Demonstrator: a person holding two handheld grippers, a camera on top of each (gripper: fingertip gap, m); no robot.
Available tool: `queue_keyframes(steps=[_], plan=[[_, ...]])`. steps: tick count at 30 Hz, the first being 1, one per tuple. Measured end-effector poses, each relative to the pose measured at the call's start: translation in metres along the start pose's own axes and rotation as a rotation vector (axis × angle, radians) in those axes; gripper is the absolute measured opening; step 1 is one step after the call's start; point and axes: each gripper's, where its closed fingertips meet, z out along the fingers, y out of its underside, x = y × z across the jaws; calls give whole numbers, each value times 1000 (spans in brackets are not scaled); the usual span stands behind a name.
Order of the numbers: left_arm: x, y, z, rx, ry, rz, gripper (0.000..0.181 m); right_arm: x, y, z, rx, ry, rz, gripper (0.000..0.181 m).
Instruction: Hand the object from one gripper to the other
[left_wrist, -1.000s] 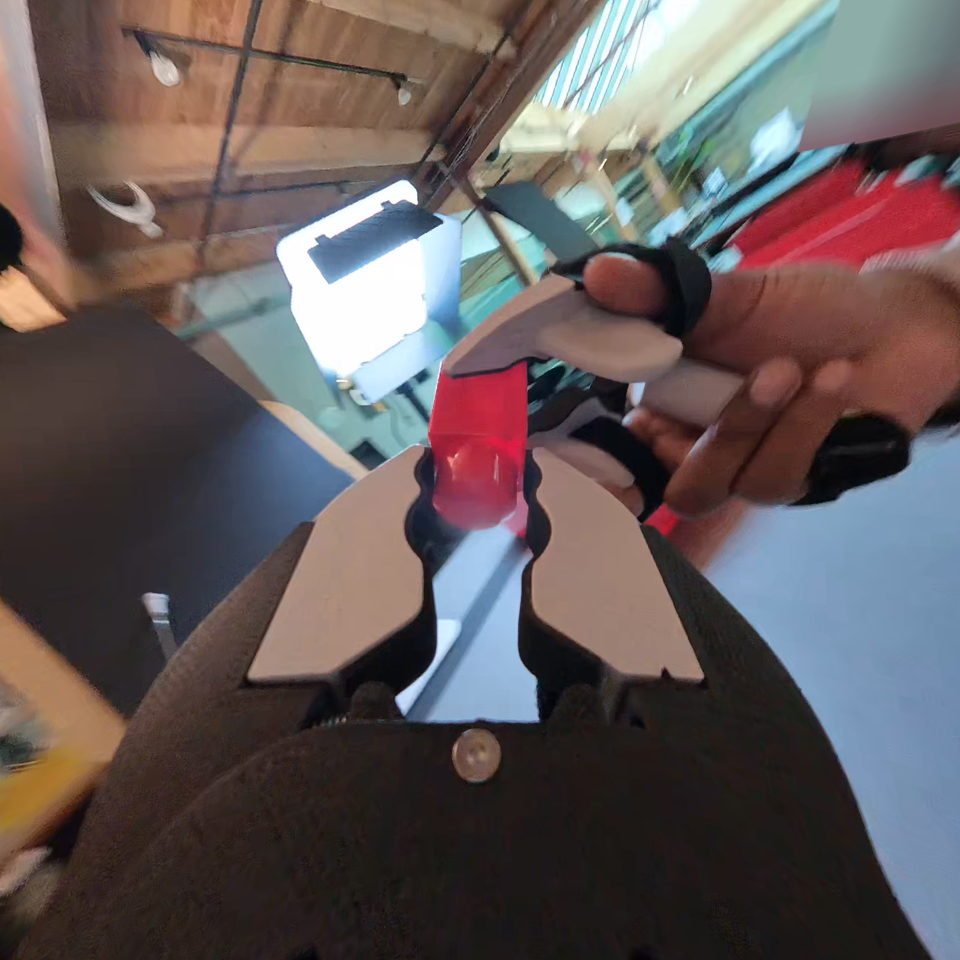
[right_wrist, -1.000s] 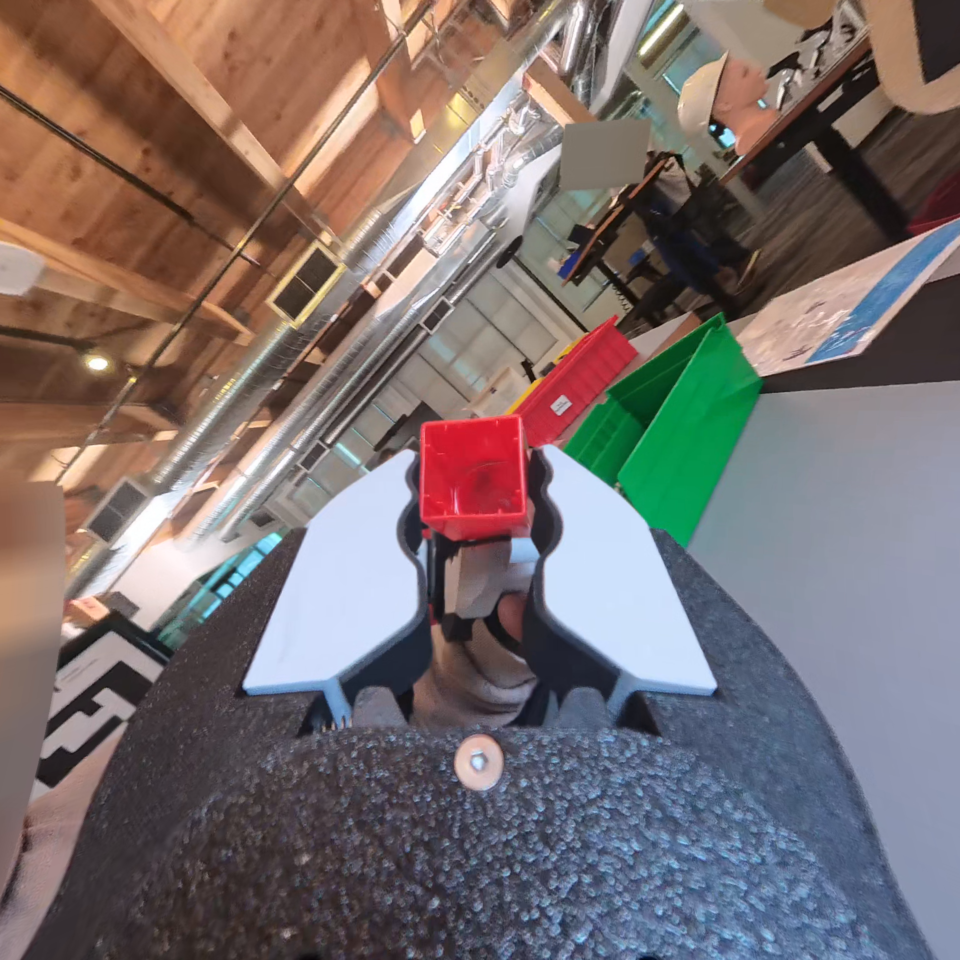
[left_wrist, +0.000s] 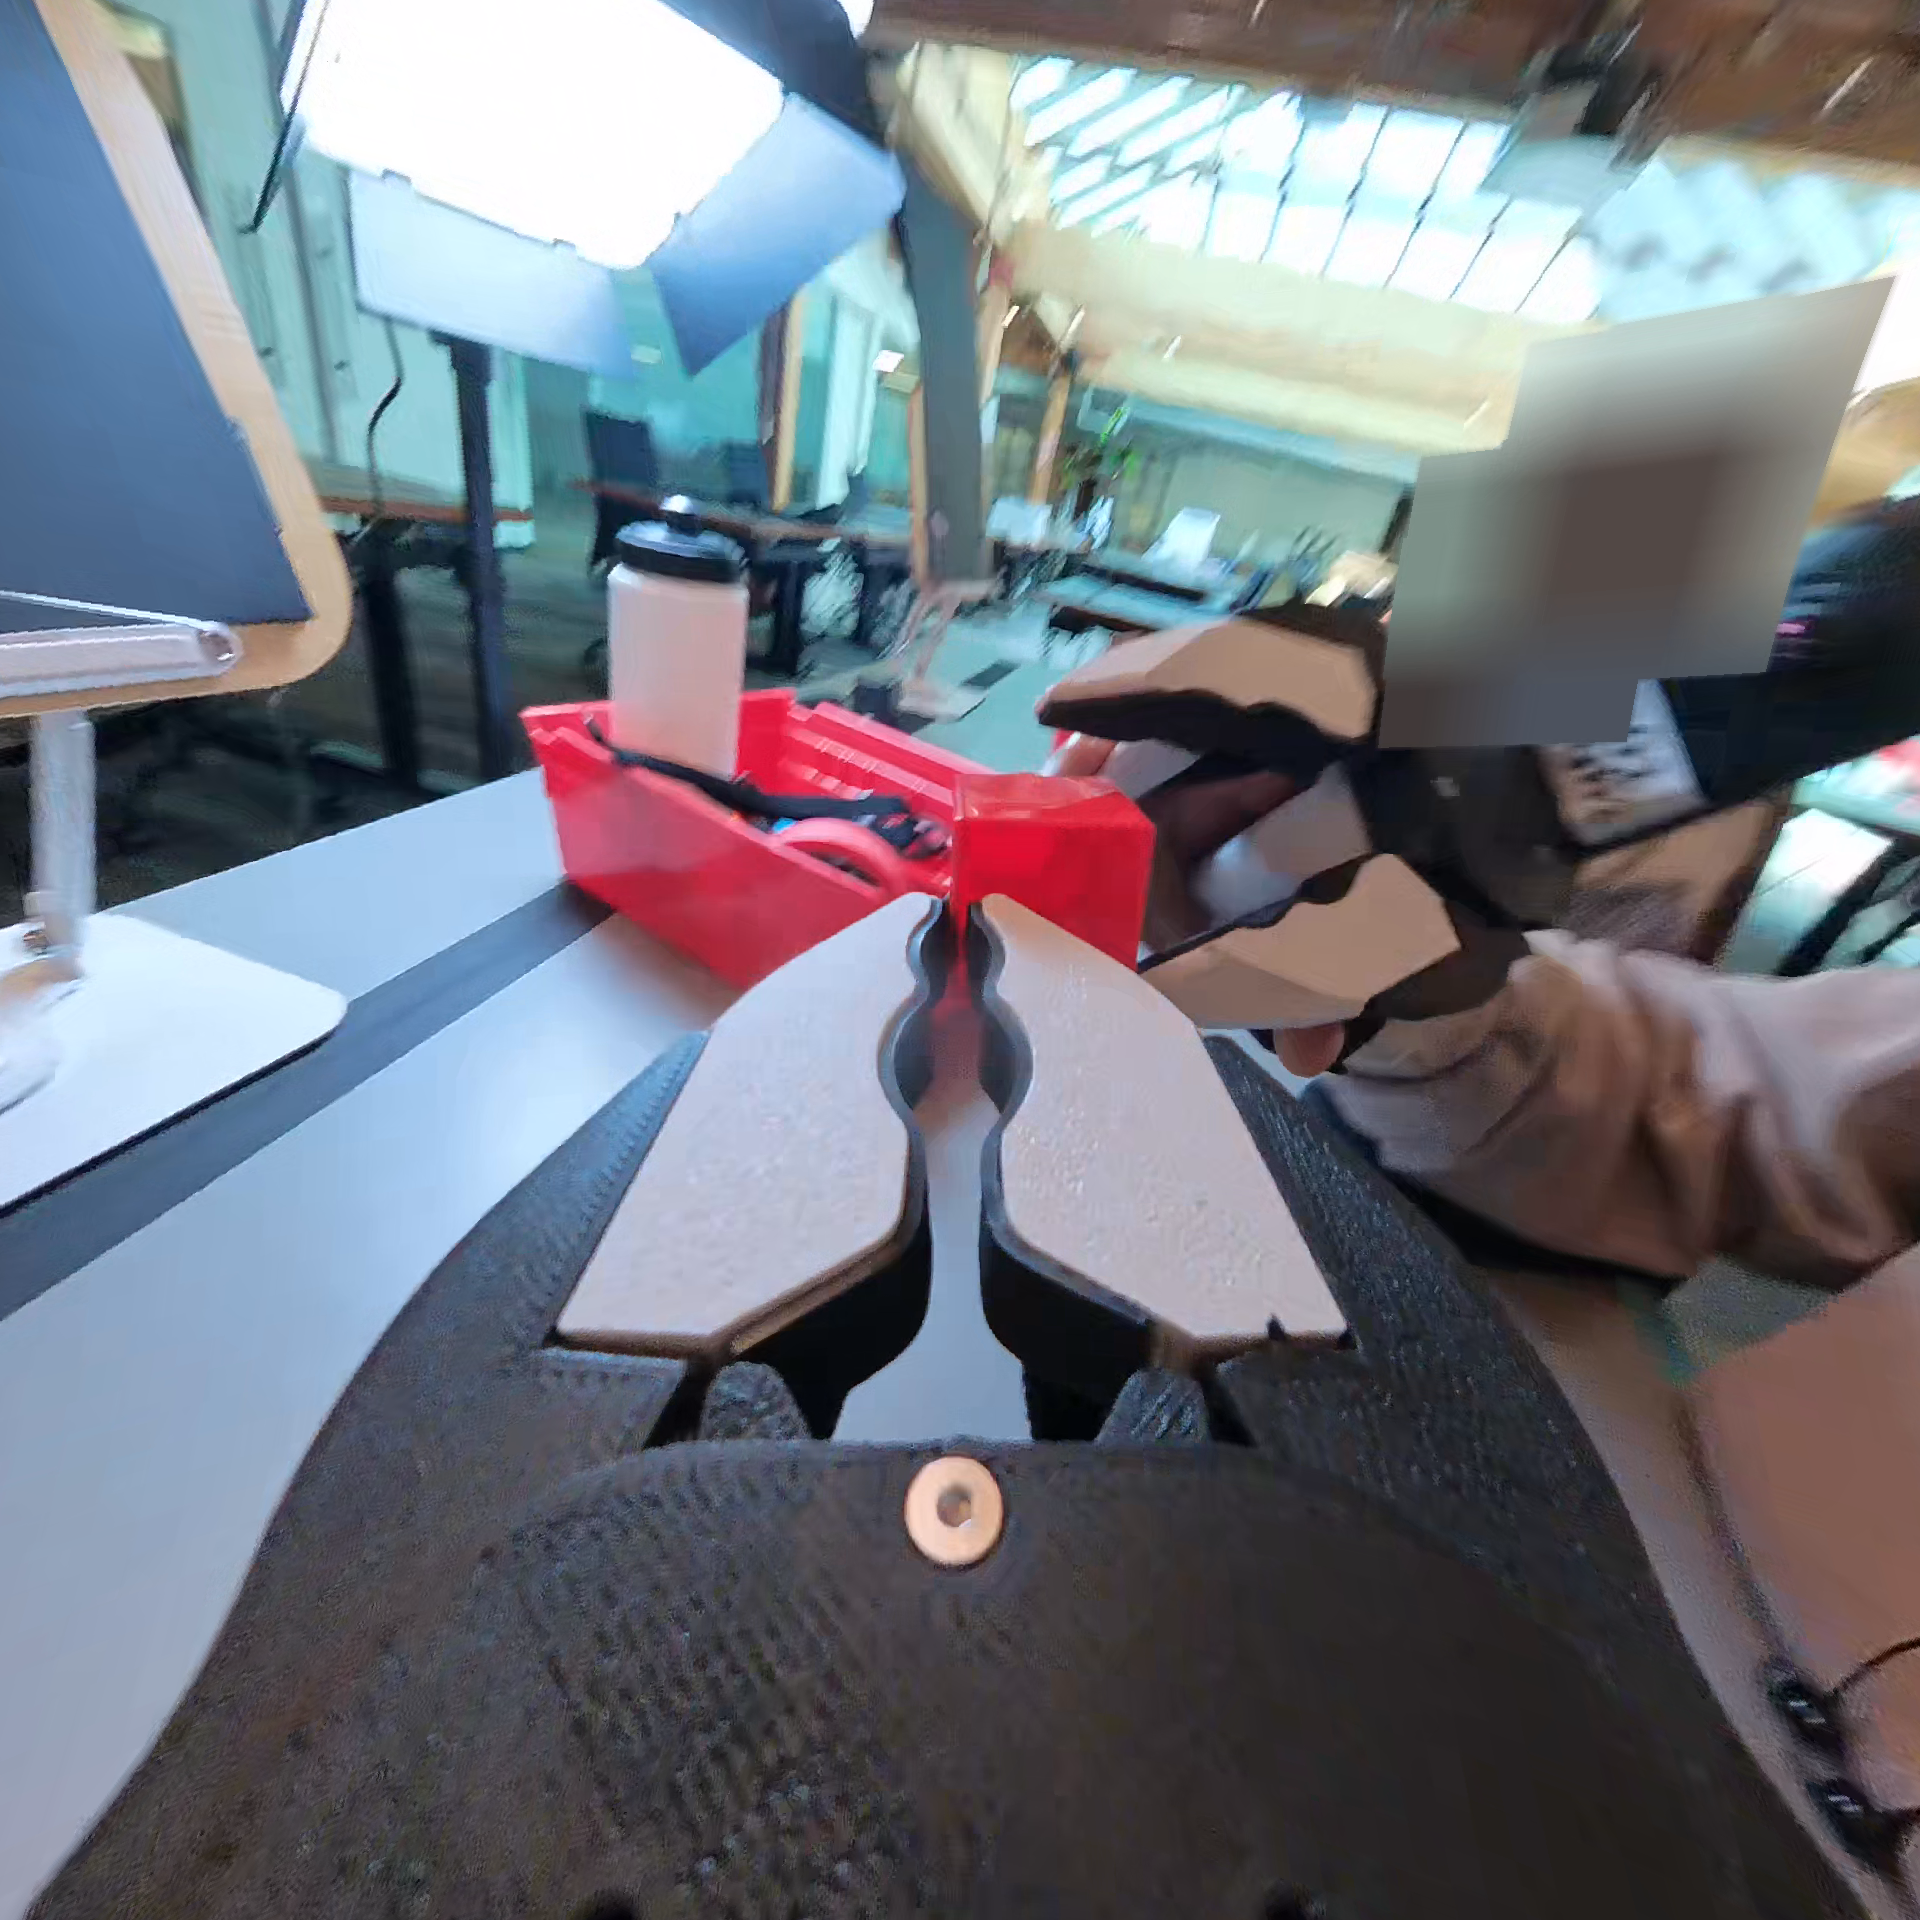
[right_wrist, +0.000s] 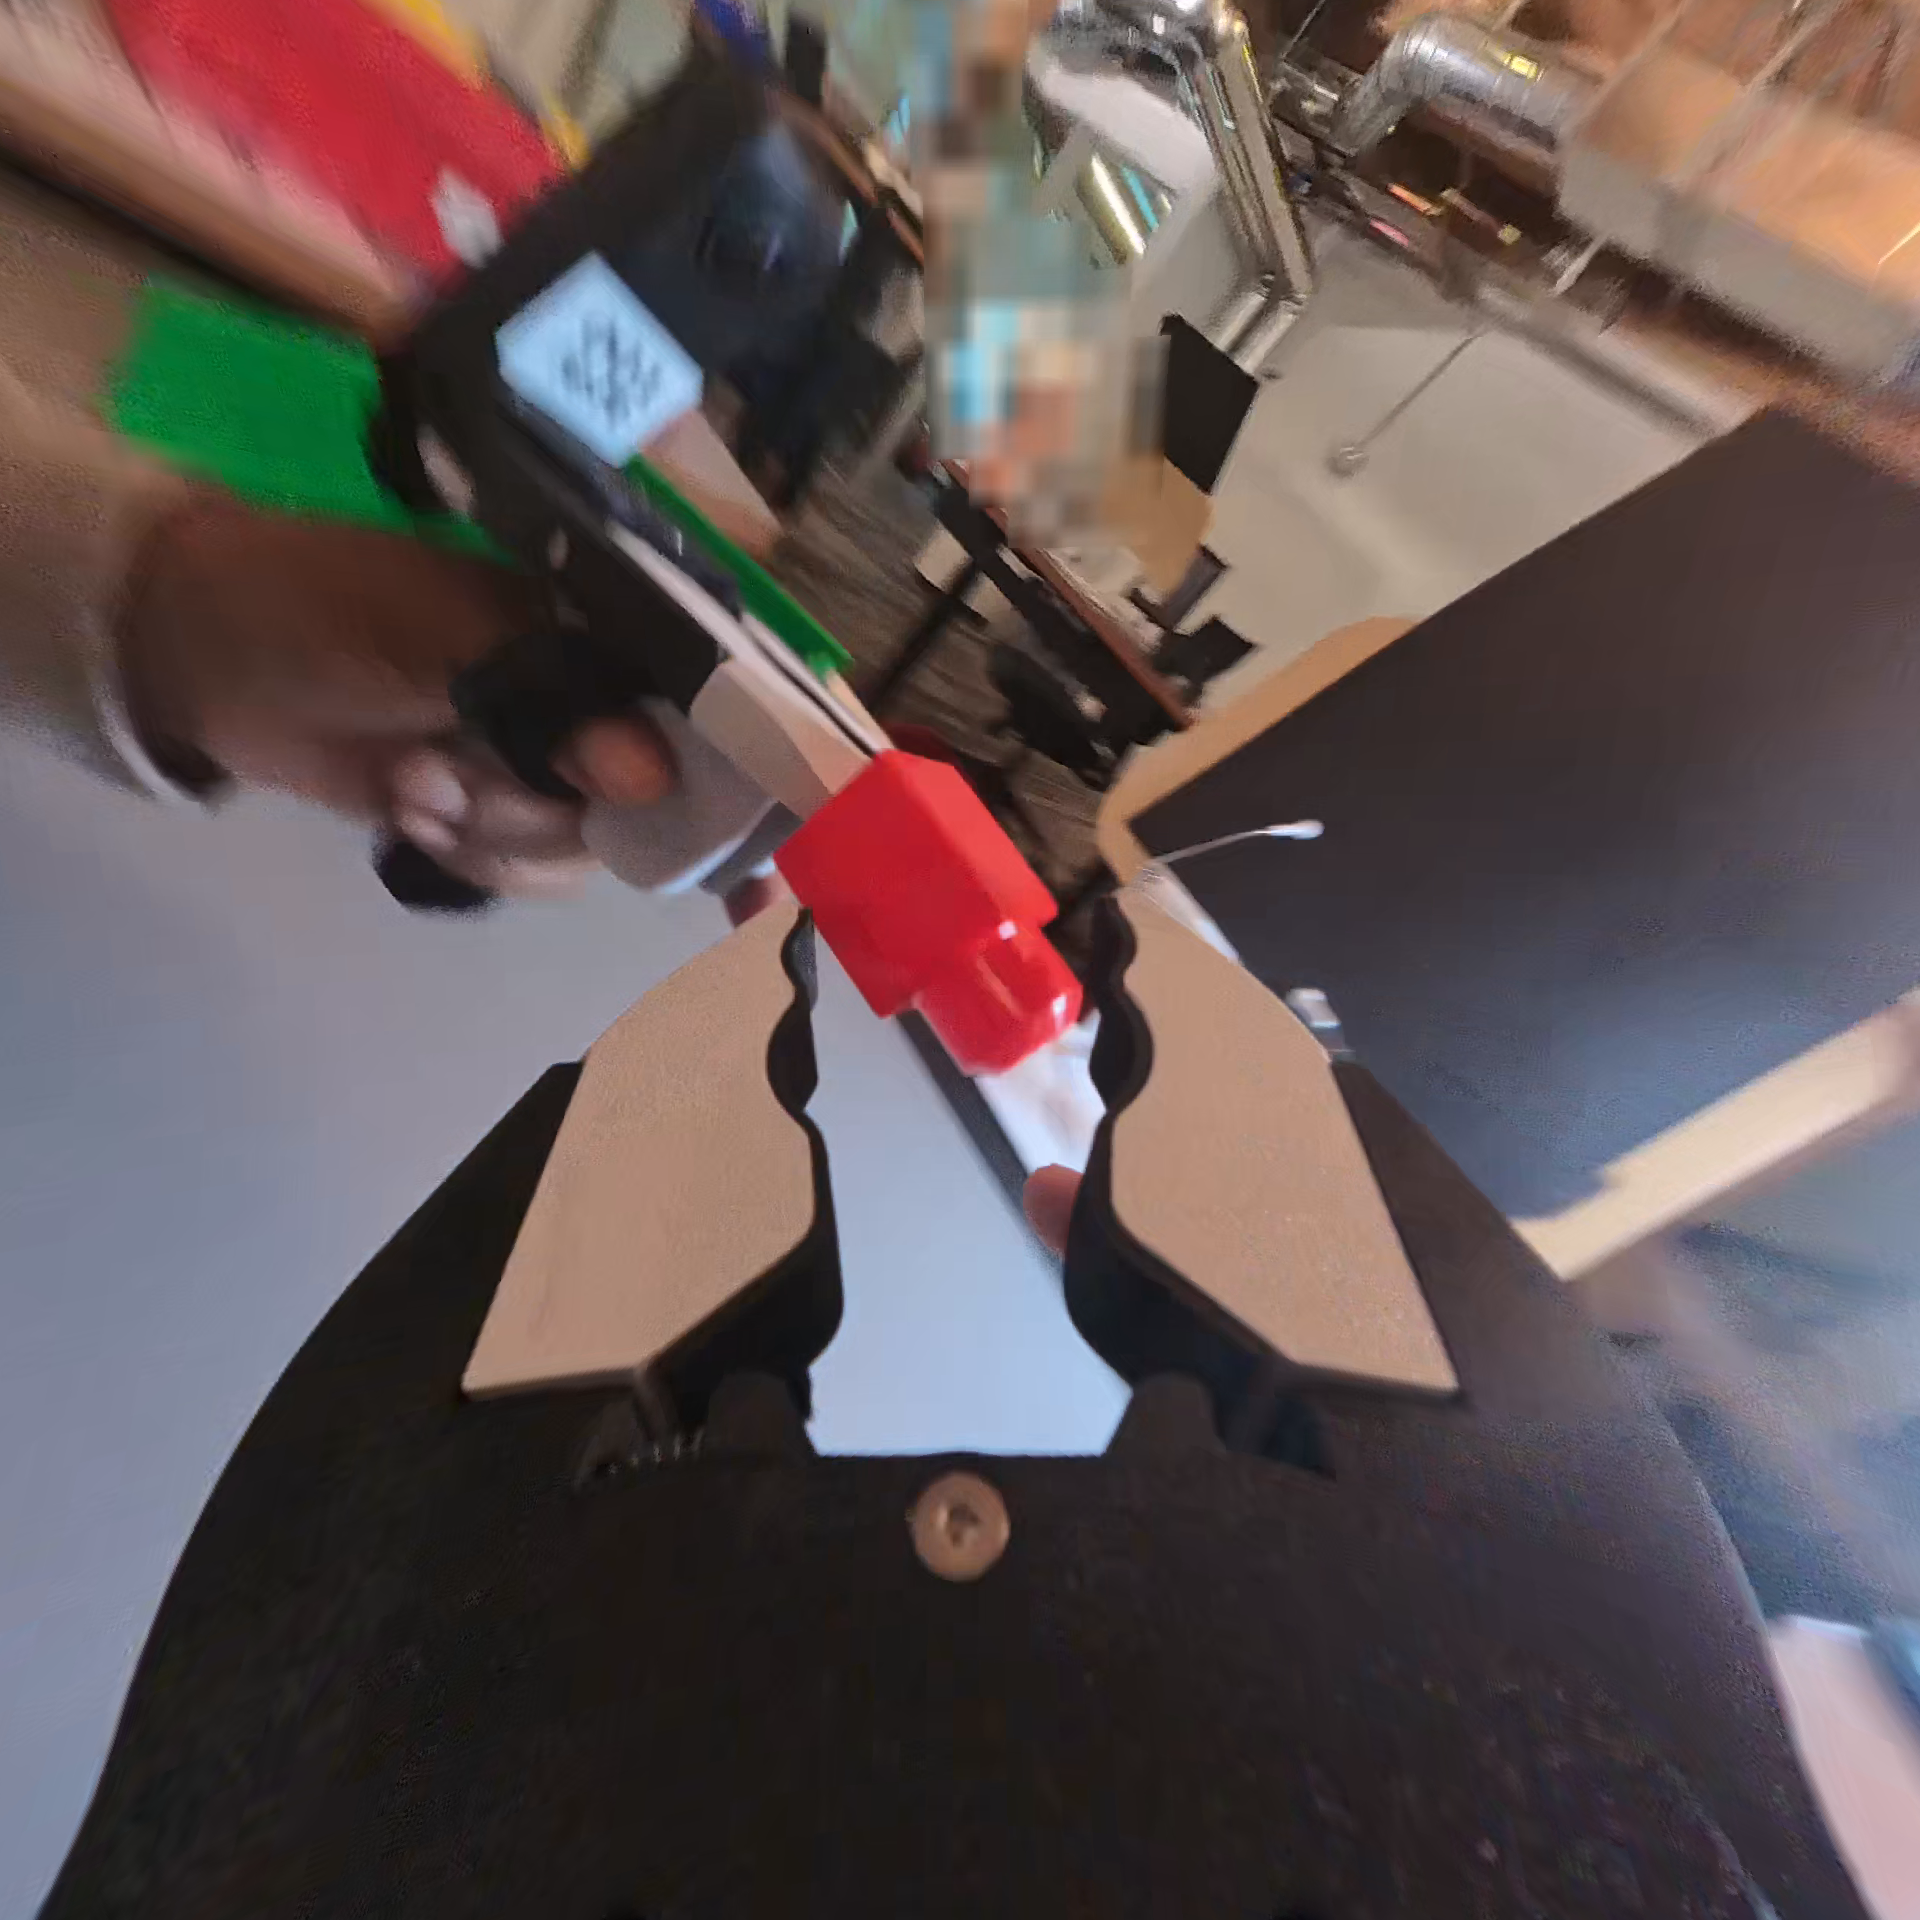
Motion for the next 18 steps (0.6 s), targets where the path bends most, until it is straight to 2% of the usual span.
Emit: queue_keyframes(steps=[5, 8, 11, 13, 15, 18], plan=[[18, -34, -20, 300, 272, -202, 3, 11, -25, -15, 311, -341, 811, 51], [27, -32, -18, 325, 321, -211, 3, 10, -31, -15, 414, -465, 1074, 51], [33, -23, -9, 293, 329, -196, 3, -2, -36, -14, 406, -519, 1071, 32], [31, -21, -7, 281, 308, -191, 3, -1, -33, -13, 357, -471, 979, 28], [24, -14, -4, 198, 239, -108, 4, 0, -26, -14, 266, -445, 858, 27], [12, -2, -7, 22, 113, 104, 27, 1, -11, -16, 83, -421, 694, 28]])
